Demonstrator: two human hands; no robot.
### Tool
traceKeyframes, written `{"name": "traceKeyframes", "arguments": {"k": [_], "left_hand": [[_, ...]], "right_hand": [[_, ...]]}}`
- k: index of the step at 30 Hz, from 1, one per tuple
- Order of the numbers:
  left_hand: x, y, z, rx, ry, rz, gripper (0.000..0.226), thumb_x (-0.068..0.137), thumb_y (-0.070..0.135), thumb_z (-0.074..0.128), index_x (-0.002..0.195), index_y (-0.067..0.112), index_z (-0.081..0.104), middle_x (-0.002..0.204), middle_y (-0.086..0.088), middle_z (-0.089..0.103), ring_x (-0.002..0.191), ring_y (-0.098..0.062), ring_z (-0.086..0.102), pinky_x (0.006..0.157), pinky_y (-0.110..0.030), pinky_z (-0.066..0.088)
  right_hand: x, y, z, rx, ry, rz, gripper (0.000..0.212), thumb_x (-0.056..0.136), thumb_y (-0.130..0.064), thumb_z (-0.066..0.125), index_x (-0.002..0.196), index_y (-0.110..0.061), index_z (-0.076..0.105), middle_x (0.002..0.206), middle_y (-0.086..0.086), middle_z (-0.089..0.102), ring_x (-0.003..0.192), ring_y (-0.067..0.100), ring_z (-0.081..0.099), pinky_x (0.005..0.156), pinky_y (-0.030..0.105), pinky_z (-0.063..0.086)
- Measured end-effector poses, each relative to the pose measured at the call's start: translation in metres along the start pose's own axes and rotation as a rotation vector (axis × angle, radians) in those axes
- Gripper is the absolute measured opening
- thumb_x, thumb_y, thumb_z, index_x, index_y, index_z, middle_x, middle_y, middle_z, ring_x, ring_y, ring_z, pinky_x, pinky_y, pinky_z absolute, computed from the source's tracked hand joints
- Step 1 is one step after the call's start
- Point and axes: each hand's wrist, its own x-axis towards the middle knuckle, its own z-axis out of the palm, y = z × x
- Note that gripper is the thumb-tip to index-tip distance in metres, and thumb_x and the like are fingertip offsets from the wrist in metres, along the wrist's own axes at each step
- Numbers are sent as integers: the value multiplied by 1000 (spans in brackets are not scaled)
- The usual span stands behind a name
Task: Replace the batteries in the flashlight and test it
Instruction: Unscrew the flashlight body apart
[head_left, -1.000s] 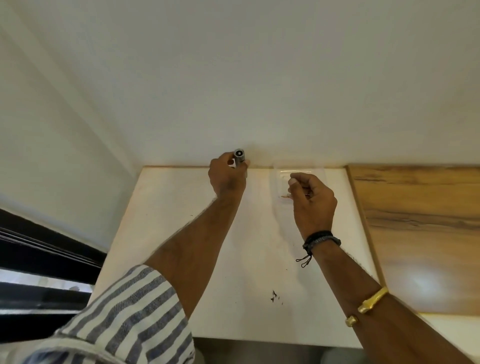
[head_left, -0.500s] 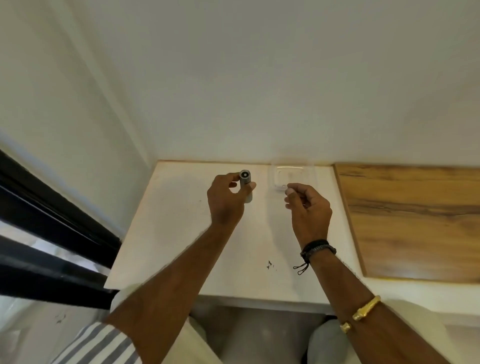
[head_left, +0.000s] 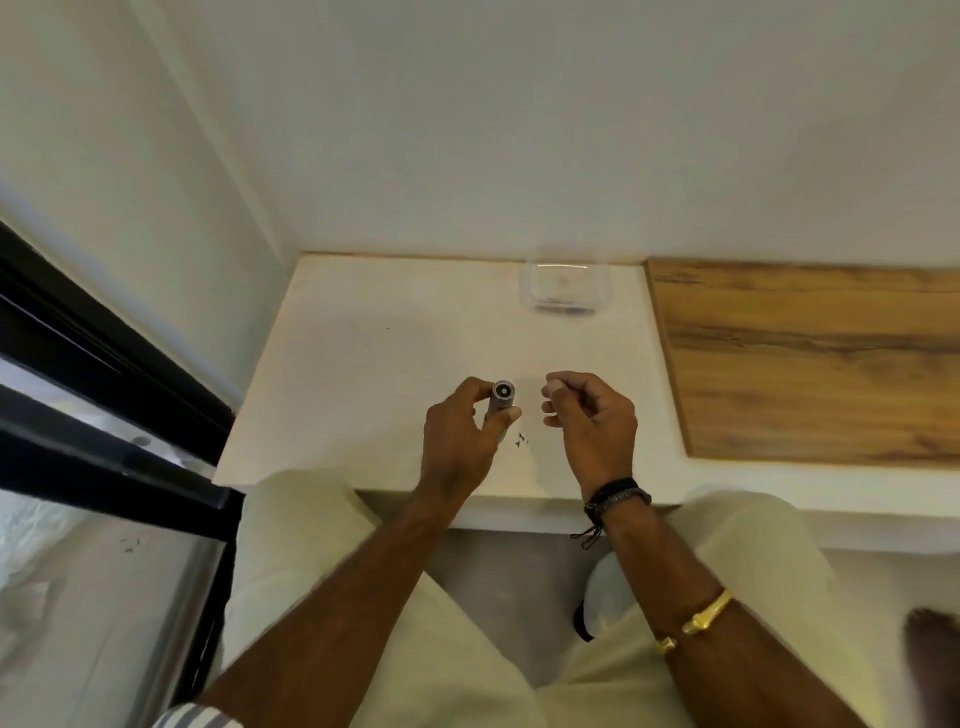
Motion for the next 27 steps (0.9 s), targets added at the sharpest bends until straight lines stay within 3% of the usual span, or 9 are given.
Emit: {"name": "traceKeyframes", "arguments": {"k": [4, 8, 13, 17, 20, 24, 27], "left_hand": [[-4, 4, -2, 39, -35, -10, 27, 89, 35, 70, 111, 19, 64, 102, 10, 72, 87, -1, 63, 78, -6, 40], [-4, 5, -6, 133, -56, 59, 31, 91, 38, 67, 114, 19, 63, 106, 4, 73, 94, -11, 65, 79, -21, 49], [-7, 2, -3, 320, -115, 176, 26, 93, 36, 64, 113, 19, 63, 107, 1, 68, 98, -15, 52, 83, -32, 48], [-9, 0, -1, 381, -151, 283, 26, 94, 34, 61, 113, 16, 62, 106, -2, 67, 97, -18, 49, 82, -38, 50], [-11, -1, 2, 379, -152, 277, 30, 94, 37, 62, 117, 18, 60, 109, 0, 65, 100, -16, 49, 82, -33, 51], [-10, 0, 2, 339, -119, 248, 34, 91, 43, 65, 117, 21, 59, 111, 3, 63, 99, -13, 52, 80, -25, 47], [-10, 0, 0, 344, -134, 276, 32, 93, 40, 63, 116, 17, 64, 107, 0, 68, 94, -16, 58, 82, -31, 51]], "right_hand": [[-8, -2, 1, -108, -52, -55, 11, 95, -16, 68, 98, -23, 76, 88, -6, 76, 78, 16, 73, 65, 34, 63], [-12, -3, 1, -209, -84, -119, 9, 95, -21, 69, 100, -20, 76, 88, -10, 75, 80, 16, 70, 69, 34, 60], [-13, -4, -1, -270, -103, -169, 12, 93, -33, 72, 97, -22, 76, 89, -11, 75, 83, 4, 67, 71, 12, 52], [-10, -2, -5, -397, -160, -153, 24, 92, -44, 70, 91, -20, 75, 78, -13, 72, 77, 1, 66, 69, 8, 50], [-9, -1, -5, -432, -167, -154, 26, 94, -45, 66, 86, -21, 73, 71, -20, 67, 72, -7, 63, 65, 4, 45], [-7, 1, -5, -419, -85, -121, 35, 97, -47, 63, 85, -15, 72, 71, -7, 70, 67, 8, 65, 64, 14, 48], [-7, 1, -6, -448, -108, -100, 37, 99, -44, 59, 88, -11, 71, 75, 1, 71, 71, 18, 67, 65, 20, 48]]}}
